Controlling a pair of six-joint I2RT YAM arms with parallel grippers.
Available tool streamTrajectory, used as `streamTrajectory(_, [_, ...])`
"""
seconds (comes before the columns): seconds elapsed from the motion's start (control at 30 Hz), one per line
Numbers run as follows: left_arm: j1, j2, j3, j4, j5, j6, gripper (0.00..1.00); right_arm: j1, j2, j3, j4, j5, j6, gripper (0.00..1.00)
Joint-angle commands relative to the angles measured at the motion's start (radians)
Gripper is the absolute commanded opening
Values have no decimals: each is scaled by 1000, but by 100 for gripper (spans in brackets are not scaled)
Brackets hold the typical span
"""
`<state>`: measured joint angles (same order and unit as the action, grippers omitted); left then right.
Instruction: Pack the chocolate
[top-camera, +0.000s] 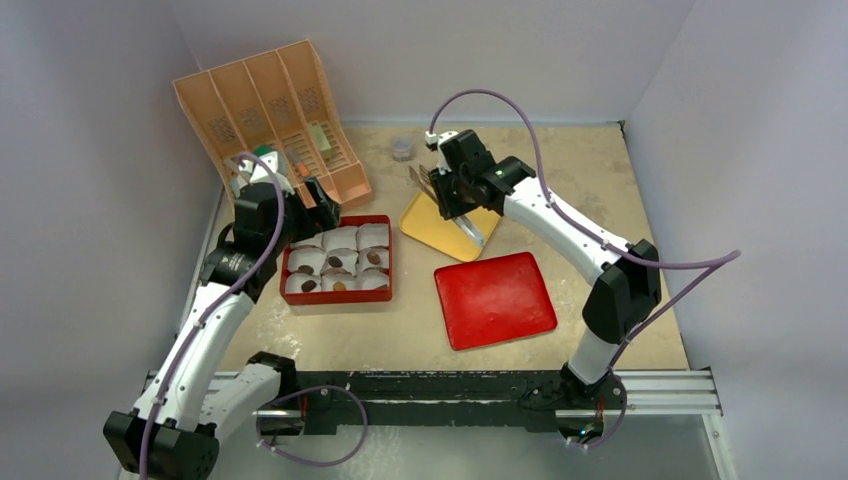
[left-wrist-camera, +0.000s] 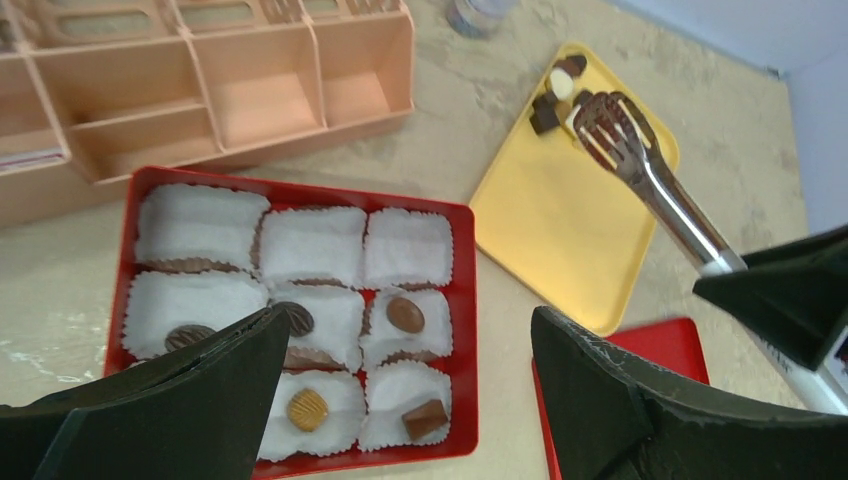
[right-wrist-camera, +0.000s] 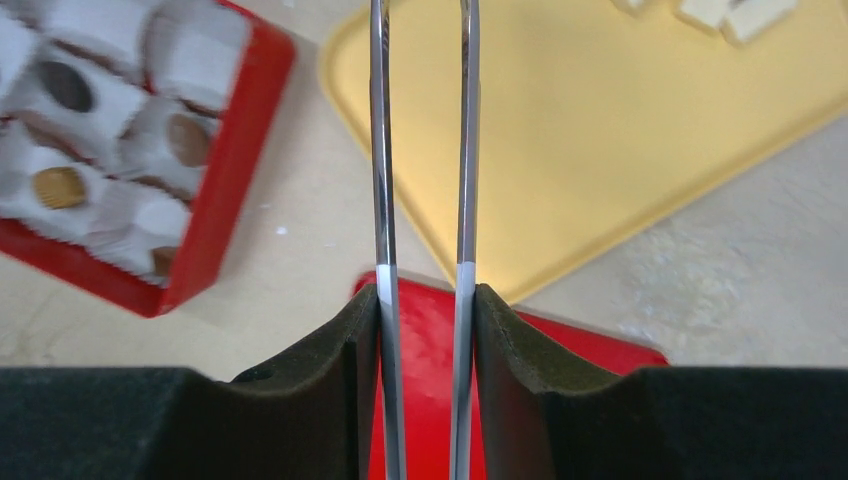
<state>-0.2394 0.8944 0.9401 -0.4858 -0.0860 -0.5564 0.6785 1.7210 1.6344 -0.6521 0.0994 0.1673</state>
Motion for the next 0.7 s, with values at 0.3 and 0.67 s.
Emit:
streamTrajectory(0.3, [-8,15,-115,143,52,43,90,-200,8,-54,-18,60,-12,38])
streamTrajectory(0.67, [-8,18,-98,120,26,68,90,-229,99,-26,18,-17,-15,39])
